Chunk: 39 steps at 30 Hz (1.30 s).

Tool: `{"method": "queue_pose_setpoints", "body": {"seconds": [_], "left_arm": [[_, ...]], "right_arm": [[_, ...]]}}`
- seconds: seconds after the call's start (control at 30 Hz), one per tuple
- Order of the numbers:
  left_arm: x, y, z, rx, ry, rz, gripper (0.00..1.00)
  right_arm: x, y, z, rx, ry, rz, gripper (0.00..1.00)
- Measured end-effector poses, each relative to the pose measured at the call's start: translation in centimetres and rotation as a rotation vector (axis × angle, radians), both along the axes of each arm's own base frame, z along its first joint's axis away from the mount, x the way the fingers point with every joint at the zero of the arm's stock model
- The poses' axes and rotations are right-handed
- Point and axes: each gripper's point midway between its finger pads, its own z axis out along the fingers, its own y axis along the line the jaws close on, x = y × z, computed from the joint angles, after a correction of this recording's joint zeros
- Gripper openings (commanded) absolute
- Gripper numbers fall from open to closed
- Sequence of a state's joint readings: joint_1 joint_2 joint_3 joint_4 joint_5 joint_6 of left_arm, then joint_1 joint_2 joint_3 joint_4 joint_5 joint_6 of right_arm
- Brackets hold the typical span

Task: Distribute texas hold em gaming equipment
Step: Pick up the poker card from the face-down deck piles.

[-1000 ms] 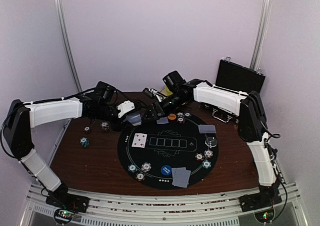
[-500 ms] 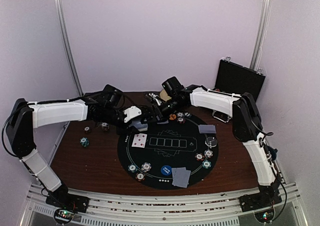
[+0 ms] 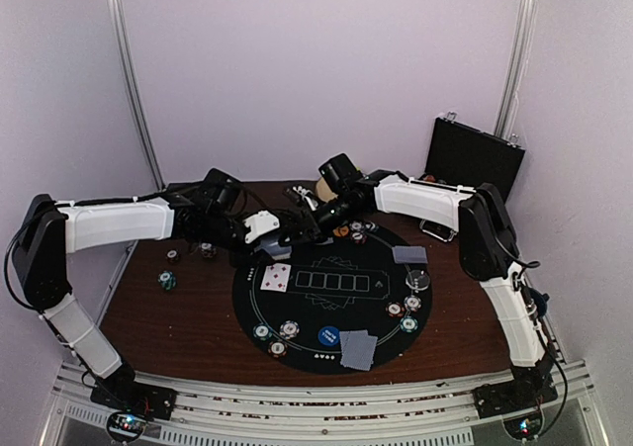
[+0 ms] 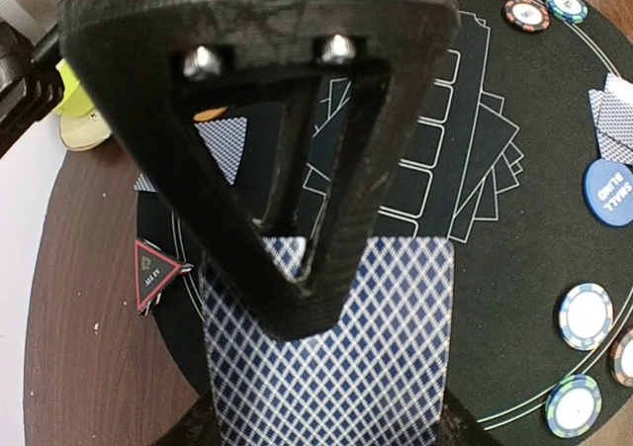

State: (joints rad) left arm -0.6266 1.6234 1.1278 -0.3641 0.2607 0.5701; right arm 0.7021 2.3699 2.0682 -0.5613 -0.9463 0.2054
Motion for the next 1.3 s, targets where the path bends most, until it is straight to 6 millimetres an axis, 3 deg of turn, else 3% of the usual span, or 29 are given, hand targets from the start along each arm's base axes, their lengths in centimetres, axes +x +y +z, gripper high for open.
{"method": "queue_pose_setpoints", "body": {"seconds": [0.6, 0.97, 1.3], "left_arm": [[0.0, 0.5, -0.9, 0.02, -0.002, 0.016, 0.56], [0.1, 0.4, -0.7, 0.009, -0.011, 0.013, 0.56], [0.4, 0.5, -0.4, 0.008, -0.026, 0.023, 0.56]], "right_arm": [[-0.5, -0.5, -0.5, -0.017, -0.01, 0.016, 0.47], [-1.7, 0.0, 0.0, -0.029, -0.018, 0.05, 0.6], [-2.1, 0.4, 0.2, -0.037, -0.042, 0.066, 0.46]]}}
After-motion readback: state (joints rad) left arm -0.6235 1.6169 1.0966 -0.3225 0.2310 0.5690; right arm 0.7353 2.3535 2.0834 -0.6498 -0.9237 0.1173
